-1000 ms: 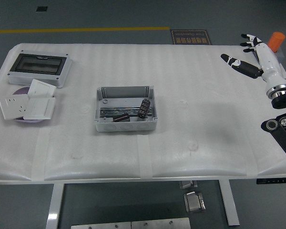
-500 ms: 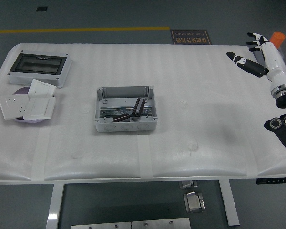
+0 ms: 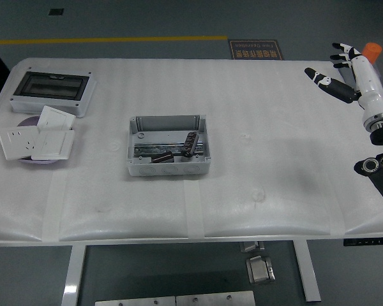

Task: Pick up the battery,place it into the box

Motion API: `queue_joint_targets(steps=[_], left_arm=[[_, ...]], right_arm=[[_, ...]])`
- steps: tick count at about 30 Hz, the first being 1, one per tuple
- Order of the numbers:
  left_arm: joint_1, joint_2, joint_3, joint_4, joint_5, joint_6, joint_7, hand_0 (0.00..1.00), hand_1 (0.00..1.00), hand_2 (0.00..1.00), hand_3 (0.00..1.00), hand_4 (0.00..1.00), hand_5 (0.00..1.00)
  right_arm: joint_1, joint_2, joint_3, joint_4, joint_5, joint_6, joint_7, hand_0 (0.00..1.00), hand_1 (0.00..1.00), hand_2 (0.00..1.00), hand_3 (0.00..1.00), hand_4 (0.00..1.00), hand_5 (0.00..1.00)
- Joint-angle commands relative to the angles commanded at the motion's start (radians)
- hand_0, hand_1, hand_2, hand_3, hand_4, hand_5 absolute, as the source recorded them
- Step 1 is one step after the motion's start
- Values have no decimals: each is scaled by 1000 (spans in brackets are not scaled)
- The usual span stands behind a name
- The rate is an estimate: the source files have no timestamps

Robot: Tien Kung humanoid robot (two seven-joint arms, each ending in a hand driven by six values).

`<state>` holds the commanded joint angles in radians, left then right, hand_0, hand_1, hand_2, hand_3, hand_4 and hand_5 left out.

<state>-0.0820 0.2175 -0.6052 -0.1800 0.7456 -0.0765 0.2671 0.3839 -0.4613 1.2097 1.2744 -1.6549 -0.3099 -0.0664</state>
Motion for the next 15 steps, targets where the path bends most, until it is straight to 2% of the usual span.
queue_joint_targets(steps=[15], left_arm=[[-2,-4,20,0,-22,0,-2,461,577,405,509,463,271]], right_arm=[[2,-4,5,0,16,-1,2,874,728,790,905,960,659]])
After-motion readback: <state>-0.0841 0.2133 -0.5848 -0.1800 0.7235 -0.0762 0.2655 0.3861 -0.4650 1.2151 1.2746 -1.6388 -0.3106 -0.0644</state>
